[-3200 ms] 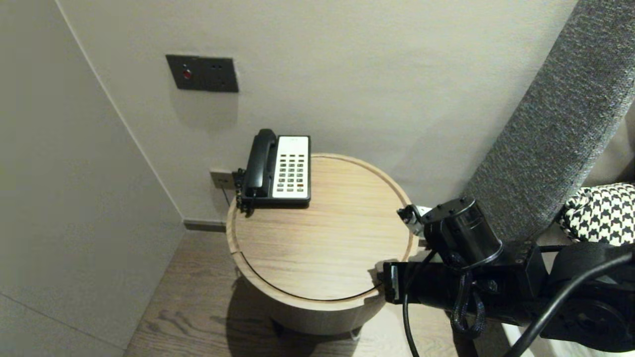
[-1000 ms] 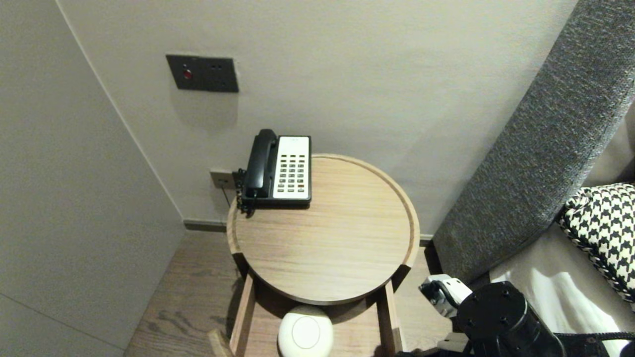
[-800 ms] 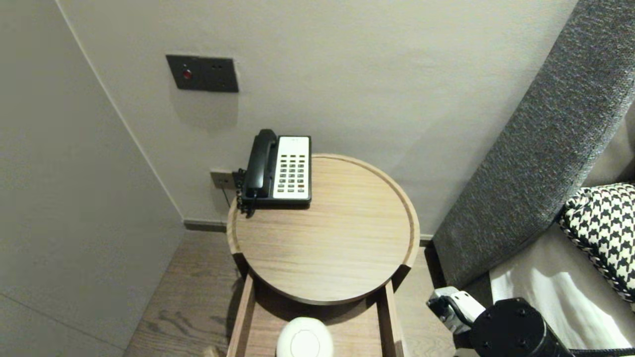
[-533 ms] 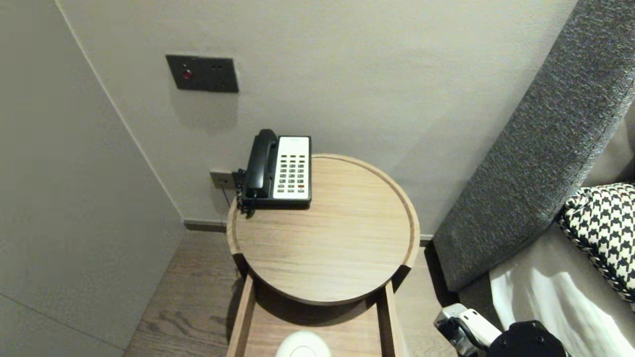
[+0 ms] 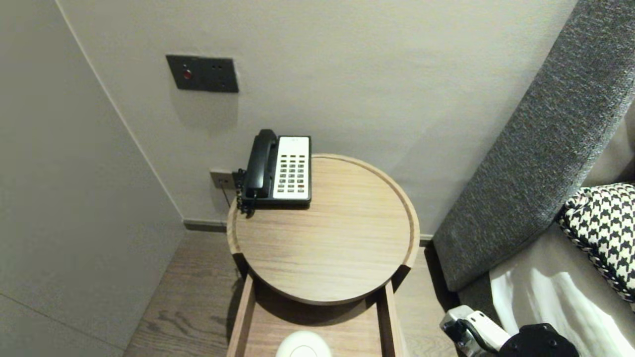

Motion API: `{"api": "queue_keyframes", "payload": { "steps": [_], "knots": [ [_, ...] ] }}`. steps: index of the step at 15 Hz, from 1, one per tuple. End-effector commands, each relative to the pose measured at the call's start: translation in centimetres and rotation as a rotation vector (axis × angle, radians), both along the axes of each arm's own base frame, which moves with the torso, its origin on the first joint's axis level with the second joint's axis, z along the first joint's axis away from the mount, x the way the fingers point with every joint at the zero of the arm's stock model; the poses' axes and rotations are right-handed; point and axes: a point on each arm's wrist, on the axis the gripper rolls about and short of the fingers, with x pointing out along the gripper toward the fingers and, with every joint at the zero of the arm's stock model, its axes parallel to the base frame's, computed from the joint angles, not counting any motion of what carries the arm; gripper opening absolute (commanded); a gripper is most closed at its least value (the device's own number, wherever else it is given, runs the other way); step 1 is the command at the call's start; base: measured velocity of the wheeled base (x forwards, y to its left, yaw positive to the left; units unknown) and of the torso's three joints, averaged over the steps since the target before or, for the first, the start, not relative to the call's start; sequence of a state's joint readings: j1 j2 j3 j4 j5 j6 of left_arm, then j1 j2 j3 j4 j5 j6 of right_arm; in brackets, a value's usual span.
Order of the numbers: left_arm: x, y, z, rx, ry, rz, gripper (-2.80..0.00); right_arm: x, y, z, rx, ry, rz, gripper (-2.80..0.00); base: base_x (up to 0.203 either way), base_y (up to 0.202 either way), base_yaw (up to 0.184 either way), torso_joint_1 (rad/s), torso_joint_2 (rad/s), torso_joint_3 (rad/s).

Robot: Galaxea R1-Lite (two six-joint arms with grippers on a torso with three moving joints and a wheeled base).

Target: Open the nightstand drawer, then take the remote control out of the drawer one by one and place them on the table

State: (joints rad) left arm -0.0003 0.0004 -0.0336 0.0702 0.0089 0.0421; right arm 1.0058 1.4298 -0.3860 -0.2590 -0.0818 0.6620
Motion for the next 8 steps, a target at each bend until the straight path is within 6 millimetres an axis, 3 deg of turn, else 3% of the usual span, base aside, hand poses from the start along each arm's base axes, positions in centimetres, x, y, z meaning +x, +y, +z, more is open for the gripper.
{"api": "queue_keyframes", "payload": {
  "steps": [1, 4, 8],
  "knots": [
    [0.0, 0.0, 0.0, 0.001, 0.0, 0.001, -2.8, 1.1, 0.3, 1.6, 0.065, -0.032, -0.057, -2.8, 0.0, 0.0, 0.0, 0.0, 0.0, 0.0],
    [0.0, 0.0, 0.0, 0.001, 0.0, 0.001, -2.8, 3.0, 0.7, 5.0, 0.107, -0.058, -0.131, -2.8, 0.0, 0.0, 0.0, 0.0, 0.0, 0.0],
    [0.0, 0.0, 0.0, 0.0, 0.0, 0.001, -2.8, 3.9, 1.1, 11.4, 0.021, 0.059, -0.162, -2.8, 0.0, 0.0, 0.0, 0.0, 0.0, 0.0]
  ]
}}
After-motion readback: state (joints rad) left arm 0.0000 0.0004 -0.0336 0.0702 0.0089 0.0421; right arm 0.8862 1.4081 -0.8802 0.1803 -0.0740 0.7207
